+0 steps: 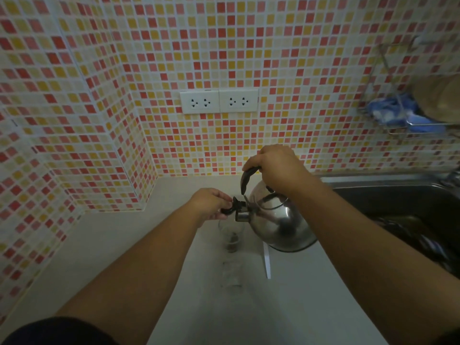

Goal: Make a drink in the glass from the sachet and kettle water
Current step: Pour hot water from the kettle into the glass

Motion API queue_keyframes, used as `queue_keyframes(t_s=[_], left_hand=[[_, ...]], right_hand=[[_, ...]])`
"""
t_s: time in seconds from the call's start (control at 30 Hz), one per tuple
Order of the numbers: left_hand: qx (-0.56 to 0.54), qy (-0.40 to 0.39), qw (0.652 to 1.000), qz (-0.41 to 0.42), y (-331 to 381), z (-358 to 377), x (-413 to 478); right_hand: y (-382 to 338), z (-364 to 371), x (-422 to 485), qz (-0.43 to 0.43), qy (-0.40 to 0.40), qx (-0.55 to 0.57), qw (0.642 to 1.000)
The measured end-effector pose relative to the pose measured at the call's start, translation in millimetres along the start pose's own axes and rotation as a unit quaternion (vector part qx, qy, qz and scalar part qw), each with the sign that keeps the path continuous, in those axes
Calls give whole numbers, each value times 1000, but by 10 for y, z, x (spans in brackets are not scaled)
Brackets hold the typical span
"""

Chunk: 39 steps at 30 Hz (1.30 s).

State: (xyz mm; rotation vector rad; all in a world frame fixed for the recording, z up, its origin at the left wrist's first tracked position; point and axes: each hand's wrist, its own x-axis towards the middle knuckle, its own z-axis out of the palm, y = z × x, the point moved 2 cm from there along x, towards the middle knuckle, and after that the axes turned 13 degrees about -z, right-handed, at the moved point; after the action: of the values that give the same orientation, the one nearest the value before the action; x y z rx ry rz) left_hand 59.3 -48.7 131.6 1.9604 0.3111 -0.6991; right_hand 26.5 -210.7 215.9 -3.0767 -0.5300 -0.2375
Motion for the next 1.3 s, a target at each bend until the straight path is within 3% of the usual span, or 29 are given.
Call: queue_keyframes(t_s=[1.3], left_hand=[[3, 15, 1000, -8, 78, 18, -58]], right_hand=[[-57, -165, 17, -15, 8, -16, 1000]])
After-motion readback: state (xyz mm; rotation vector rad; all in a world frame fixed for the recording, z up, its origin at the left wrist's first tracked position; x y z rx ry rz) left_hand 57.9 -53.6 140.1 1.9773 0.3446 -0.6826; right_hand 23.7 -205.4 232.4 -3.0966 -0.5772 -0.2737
